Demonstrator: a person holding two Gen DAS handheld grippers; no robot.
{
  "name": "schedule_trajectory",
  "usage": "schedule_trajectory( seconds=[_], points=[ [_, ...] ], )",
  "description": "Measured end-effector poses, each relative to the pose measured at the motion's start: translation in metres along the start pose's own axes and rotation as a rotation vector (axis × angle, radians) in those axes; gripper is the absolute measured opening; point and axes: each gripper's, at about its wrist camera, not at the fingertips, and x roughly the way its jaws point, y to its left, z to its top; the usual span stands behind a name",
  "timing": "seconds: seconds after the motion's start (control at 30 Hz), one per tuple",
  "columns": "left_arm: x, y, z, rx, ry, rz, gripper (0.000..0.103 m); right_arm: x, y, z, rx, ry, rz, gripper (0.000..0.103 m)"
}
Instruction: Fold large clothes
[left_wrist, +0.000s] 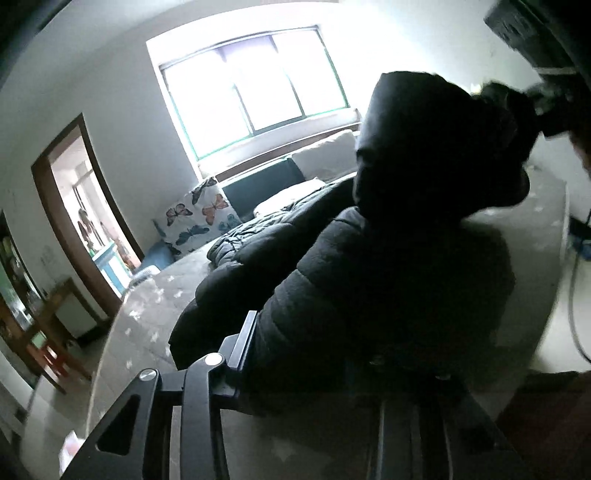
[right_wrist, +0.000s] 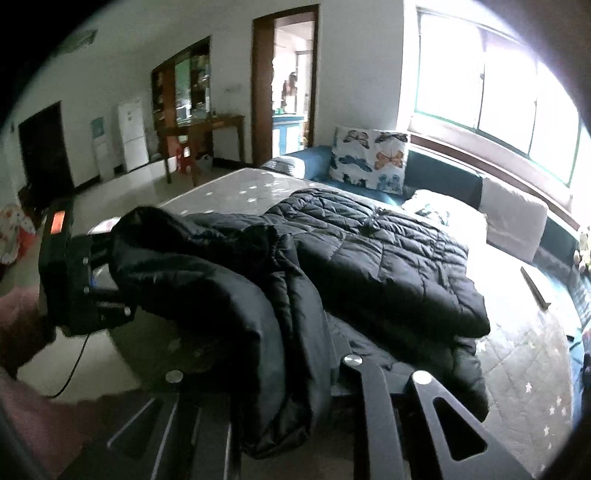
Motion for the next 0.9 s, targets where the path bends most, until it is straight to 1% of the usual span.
schedule_trajectory(
  seconds=[0.13,0.2,0.3,0.43,0.53,0.6,0.63,0.67,0.7,0.77,0.8,0.83,0.9],
  points=[
    [-0.051,-0.005,-0.016,-0.015,-0.003,-0.052,0.039,-0.027,0.025,-0.01,-0.056,0.017,0.025,0.018],
    [-0.068,-0.004,-0.021,-0.03,0.003,-0.07,0.039,-0.035,0.034,-0.011,-0.07,0.03,0.033,0.018],
    [-0.075,0.003,-0.02,-0.073,0.015,-0.088,0.039,-0.038,0.039,-0.006,-0.077,0.031,0.027,0.018],
    [-0.065,0.024,-0.008,-0.11,0.02,-0.086,0.039,-0.026,0.024,0.014,-0.061,0.019,0.032,0.018],
    [-0.047,0.046,0.018,-0.139,0.031,-0.06,0.039,-0.011,0.005,0.036,-0.04,0.019,0.053,0.018],
    [-0.032,0.062,0.043,-0.153,0.038,-0.041,0.039,0.004,-0.011,0.061,-0.042,0.015,0.058,0.018],
    [-0.024,0.069,0.057,-0.157,0.04,-0.035,0.039,0.006,-0.015,0.064,-0.043,0.01,0.059,0.018],
    [-0.014,0.078,0.07,-0.158,0.038,-0.028,0.039,0.013,-0.023,0.074,-0.046,0.006,0.056,0.018],
    [-0.001,0.086,0.087,-0.156,0.034,-0.013,0.039,0.024,-0.034,0.09,-0.043,-0.001,0.049,0.018],
    [0.032,0.102,0.121,-0.138,0.031,0.018,0.039,0.037,-0.049,0.108,-0.03,-0.005,0.049,0.018],
    [0.049,0.108,0.135,-0.133,0.029,0.033,0.039,0.052,-0.062,0.125,-0.022,-0.008,0.039,0.018],
    [0.063,0.117,0.15,-0.129,0.033,0.042,0.039,0.062,-0.071,0.134,-0.012,-0.007,0.032,0.018],
    [0.109,0.131,0.18,-0.123,0.05,0.075,0.039,0.091,-0.092,0.156,0.006,-0.003,0.002,0.018]
  ],
)
